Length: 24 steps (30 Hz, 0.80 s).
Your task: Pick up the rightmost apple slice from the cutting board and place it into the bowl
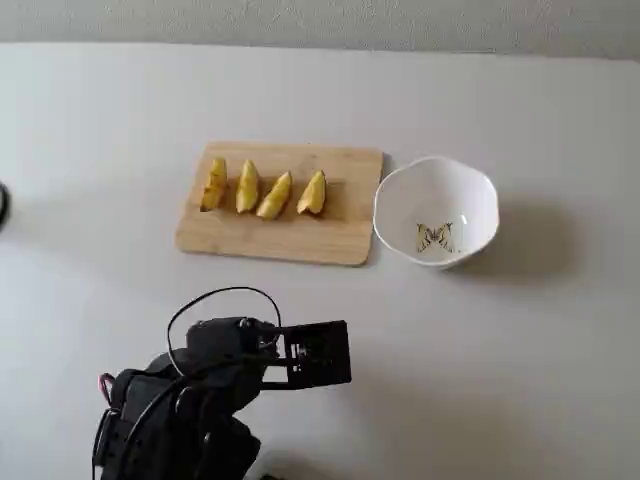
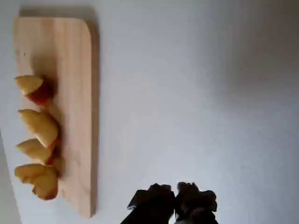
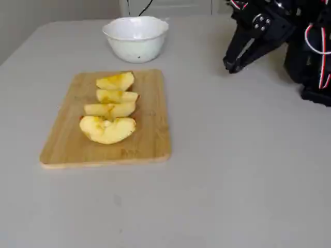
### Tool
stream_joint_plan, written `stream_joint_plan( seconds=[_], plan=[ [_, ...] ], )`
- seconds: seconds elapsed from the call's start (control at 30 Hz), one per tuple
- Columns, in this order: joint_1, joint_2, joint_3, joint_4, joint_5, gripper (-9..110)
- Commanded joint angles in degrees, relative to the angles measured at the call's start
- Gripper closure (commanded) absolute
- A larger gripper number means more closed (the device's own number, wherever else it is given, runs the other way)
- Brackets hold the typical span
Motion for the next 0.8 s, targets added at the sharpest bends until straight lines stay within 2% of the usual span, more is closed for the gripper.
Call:
stream_joint_plan(
  seconds=[0.0, 0.27, 0.77],
  plan=[
    [-13.5, 0.8, 1.6, -0.8, -23.6, 90],
    [-13.5, 0.8, 1.6, -0.8, -23.7, 90],
    [-17.9, 1.8, 1.4, 3.6, -33.7, 90]
  ],
)
